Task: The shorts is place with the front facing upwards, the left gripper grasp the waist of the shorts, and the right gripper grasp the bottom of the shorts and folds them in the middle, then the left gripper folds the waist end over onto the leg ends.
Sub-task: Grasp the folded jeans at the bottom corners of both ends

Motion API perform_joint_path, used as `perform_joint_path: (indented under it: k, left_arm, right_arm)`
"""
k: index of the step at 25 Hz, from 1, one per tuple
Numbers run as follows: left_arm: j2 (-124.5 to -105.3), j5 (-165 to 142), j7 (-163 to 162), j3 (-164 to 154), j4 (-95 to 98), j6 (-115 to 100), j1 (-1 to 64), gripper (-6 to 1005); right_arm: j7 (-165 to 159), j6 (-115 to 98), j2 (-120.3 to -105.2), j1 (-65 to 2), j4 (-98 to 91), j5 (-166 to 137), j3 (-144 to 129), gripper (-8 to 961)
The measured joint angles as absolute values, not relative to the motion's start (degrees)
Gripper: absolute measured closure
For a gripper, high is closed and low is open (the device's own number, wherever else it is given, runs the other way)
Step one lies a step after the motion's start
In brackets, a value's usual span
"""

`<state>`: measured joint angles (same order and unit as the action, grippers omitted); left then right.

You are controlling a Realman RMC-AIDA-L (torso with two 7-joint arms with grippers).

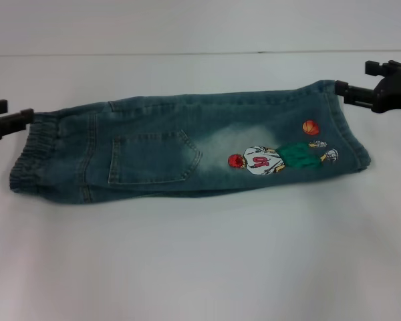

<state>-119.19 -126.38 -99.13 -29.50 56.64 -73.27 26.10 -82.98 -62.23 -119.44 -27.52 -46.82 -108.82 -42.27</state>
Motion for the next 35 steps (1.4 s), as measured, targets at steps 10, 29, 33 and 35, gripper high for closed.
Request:
perform_joint_path:
  k: [10,29,33,35]
  left_arm:
    - [-122.01,-112.6,-86.6,-22.1,55.1,-85.3,17.4,385]
    - [-122.09,-123.2,-84.1,-16.5,49.2,-80.9,17.5,385]
    - [-121.2,-126.9,-85.1,-16.6,50.8,-79.3,18.8,385]
    - [-120.85,-128.9,-85.0,-16.6,50.7,-77.8,19.7,387]
  right_arm:
    - [-64.9,-86.7,-119.76,-21.1,-44.3,-105.5,-42.7,118]
    - [-58.2,-88.4,-119.53,-18.8,-37.7,-108.2,-43.6,118]
    - [-58.2,-88.7,-119.62,-19.0,-37.7,-108.7,-43.7,118]
    - [-58.2,-88.9,-119.69,-19.0,-37.5,-108.8,-43.8,118]
